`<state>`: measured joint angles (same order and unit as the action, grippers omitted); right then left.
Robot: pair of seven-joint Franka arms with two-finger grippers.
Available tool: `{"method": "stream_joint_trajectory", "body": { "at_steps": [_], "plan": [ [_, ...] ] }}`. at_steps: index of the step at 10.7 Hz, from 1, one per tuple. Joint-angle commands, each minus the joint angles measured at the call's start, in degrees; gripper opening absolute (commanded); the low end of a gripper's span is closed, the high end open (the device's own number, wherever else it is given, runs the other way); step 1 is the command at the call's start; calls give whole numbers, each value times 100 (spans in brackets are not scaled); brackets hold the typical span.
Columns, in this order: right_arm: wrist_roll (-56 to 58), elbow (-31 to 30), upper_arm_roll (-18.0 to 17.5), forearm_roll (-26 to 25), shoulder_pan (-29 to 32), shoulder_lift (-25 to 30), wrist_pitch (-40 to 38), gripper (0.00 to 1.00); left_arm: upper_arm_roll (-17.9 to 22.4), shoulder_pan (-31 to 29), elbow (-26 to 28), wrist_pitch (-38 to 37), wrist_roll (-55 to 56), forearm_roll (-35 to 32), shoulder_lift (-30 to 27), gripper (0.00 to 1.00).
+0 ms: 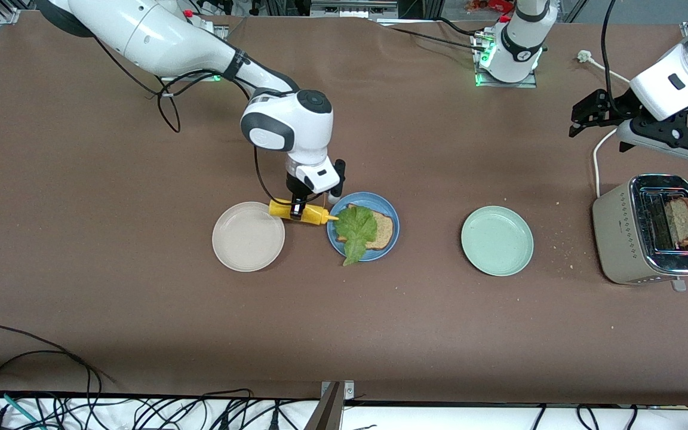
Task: Make sandwich in blue plate with both arms
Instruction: 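Tilt the mustard bottle over the lettuce with the right gripper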
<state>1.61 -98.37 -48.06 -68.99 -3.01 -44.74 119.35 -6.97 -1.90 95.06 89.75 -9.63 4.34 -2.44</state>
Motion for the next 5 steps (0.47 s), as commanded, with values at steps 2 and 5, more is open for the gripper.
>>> {"method": "stream_joint_trajectory", "body": {
  "at_steps": [2,5],
  "plan": [
    [-64,11,-186,-220,38,-26,-236,0,-24,-214,-155,-124,-12,5,103,100],
    [-81,229,-983,120,379,88,-1137,0,-6,-591,-163,-81,-74,-230,261,100]
  ]
}}
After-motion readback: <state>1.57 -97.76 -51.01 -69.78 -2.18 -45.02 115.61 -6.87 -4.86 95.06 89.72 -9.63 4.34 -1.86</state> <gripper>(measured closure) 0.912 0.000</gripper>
